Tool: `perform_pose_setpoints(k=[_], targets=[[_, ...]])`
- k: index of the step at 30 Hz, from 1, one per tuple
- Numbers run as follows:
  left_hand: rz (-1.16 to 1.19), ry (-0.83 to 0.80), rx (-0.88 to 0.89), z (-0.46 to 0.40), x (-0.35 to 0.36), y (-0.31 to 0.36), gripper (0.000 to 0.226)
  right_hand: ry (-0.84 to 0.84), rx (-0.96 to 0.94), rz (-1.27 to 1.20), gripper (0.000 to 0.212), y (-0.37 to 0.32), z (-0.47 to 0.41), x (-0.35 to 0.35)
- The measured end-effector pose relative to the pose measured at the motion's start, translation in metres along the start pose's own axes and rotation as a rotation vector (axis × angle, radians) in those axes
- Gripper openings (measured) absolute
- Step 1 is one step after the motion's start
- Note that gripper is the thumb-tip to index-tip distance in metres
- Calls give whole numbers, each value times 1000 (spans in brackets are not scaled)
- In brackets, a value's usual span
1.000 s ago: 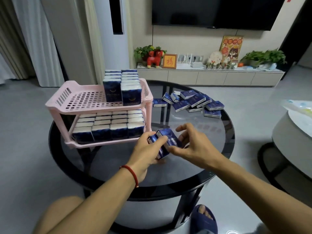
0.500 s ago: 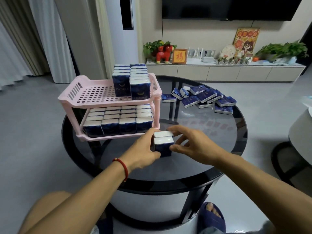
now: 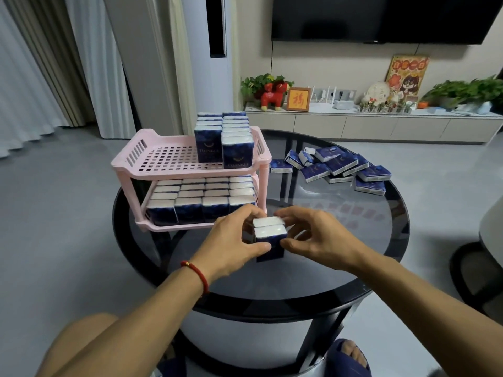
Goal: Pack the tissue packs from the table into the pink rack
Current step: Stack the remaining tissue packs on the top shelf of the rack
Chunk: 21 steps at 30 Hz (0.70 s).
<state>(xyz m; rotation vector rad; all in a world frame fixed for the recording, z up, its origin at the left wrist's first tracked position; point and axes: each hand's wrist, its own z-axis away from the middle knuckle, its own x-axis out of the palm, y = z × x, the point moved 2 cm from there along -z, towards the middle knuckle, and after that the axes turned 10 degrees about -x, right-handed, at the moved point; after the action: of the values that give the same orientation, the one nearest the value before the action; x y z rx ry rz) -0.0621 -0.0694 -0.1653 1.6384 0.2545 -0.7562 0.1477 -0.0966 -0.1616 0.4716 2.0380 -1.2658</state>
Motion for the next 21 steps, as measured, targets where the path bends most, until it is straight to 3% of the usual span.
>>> perform_pose_setpoints(k=[8,14,21], targets=[[81,153,110,16,-86,21,47,232,-132,-68,44,-34,-21,-12],[44,311,191,7,-165,45,60,424,-183,68,31,-32,-50,-7],[-61,260,121,-48,-171,38,53,487,-151,67,50,-20,-72,6]])
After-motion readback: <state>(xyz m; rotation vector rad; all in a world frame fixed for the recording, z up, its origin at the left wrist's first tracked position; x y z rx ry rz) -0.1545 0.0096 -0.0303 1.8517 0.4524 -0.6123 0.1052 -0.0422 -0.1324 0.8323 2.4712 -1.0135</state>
